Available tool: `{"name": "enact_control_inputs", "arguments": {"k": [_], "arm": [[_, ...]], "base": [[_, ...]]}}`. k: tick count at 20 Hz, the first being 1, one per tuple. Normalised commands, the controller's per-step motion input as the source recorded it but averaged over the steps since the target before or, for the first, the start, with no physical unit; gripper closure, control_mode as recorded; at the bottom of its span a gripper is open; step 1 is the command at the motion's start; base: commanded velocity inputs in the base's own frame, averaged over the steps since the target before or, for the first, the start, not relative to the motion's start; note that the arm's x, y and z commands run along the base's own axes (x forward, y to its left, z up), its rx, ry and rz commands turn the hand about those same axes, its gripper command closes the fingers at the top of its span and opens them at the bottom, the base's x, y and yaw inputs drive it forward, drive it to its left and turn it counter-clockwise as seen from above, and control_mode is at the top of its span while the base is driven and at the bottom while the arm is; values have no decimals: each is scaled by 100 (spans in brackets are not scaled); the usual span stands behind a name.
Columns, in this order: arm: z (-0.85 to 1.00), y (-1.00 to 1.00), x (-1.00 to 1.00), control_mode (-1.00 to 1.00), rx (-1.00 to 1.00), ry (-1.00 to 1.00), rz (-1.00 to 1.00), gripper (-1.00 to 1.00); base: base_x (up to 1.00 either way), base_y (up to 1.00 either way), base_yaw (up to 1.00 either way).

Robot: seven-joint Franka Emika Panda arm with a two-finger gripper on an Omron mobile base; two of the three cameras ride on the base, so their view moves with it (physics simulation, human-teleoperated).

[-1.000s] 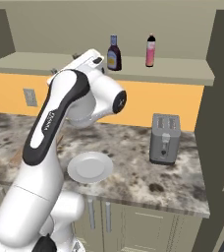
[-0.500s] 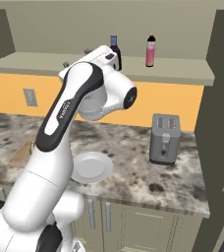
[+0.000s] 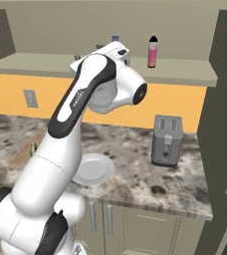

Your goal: Pick the fish from the plate and place it on the cutting board. Then pick the condiment bottle from the cabinet and place it next to the cutting board.

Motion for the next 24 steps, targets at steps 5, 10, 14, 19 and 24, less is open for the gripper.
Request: {"name": "enact_control_inputs", "arguments": {"k": [5, 10, 14, 19, 24], "arm": [[2, -10, 22, -100, 6, 3, -3, -100], [1, -3, 17, -100, 5, 7, -2, -100], [1, -4, 17, -100, 4, 3, -1, -100], [0, -2, 13, -100, 2, 1, 0, -100], [0, 0, 18, -100, 0, 0, 0, -100]], "base": [[0, 0, 0], [0, 0, 0], [0, 0, 0], [0, 0, 0], [0, 0, 0]]}}
